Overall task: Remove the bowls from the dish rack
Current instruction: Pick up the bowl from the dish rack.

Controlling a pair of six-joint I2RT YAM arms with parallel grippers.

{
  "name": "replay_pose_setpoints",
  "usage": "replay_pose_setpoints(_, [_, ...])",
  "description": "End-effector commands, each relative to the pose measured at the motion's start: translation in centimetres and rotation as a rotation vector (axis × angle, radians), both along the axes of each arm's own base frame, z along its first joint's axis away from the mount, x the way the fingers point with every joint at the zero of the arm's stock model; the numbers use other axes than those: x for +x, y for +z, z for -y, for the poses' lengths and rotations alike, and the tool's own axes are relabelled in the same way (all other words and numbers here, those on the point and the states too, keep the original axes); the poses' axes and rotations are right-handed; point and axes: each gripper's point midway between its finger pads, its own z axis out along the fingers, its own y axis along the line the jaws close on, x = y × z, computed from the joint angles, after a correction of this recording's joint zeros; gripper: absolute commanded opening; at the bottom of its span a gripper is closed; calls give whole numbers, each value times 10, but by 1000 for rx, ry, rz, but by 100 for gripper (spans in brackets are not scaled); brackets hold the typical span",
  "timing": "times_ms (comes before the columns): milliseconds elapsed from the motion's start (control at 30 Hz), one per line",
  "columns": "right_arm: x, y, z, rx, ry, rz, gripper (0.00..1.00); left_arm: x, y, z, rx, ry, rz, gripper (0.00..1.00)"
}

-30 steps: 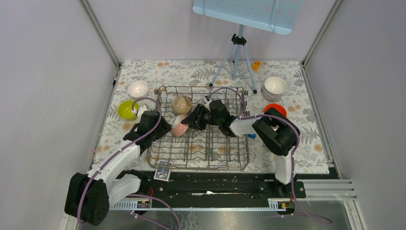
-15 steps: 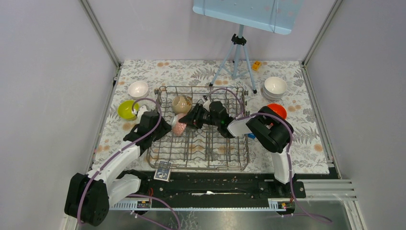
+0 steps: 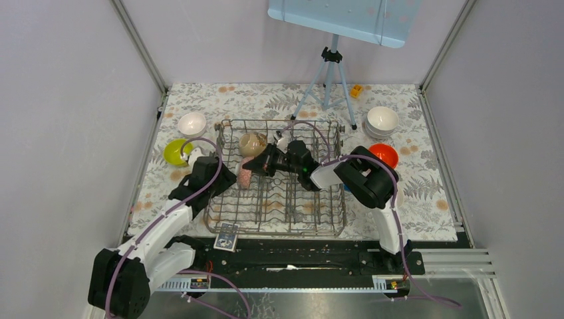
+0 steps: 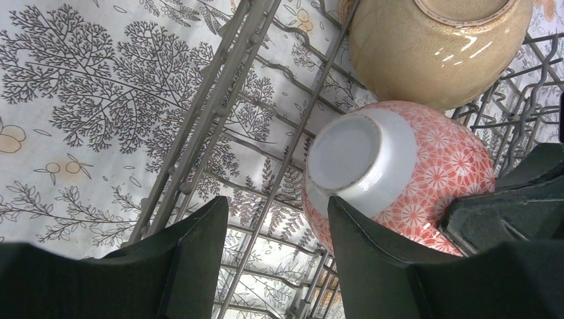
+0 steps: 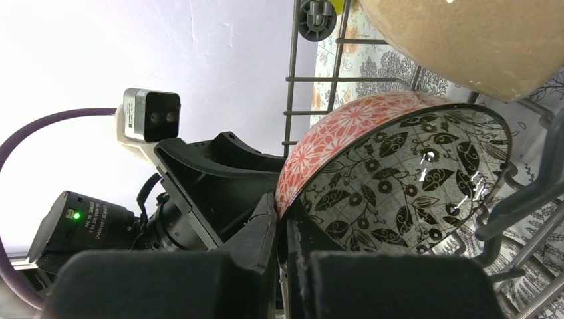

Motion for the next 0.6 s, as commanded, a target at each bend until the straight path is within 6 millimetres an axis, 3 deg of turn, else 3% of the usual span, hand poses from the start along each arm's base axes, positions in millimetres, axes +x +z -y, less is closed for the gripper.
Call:
replay_pose_setpoints(0, [-7, 35, -11, 110, 56, 67, 0, 2, 10, -8, 10, 41, 31, 62])
replay_pose_setpoints(100, [-9, 45, -12, 142, 74, 78, 0, 2, 20, -11, 14, 57, 44, 64])
replay_pose_setpoints(267, [-15, 68, -10, 184, 92, 105, 0, 1, 47, -22, 34, 104, 77, 80])
replay_pose_setpoints(467, [-28, 91, -4, 187, 130, 139, 0, 0, 92, -36, 48, 177, 140, 96])
replay_pose_setpoints(567, [-34, 100, 1, 162, 146, 179, 0, -2, 112, -41, 49, 197, 168, 99])
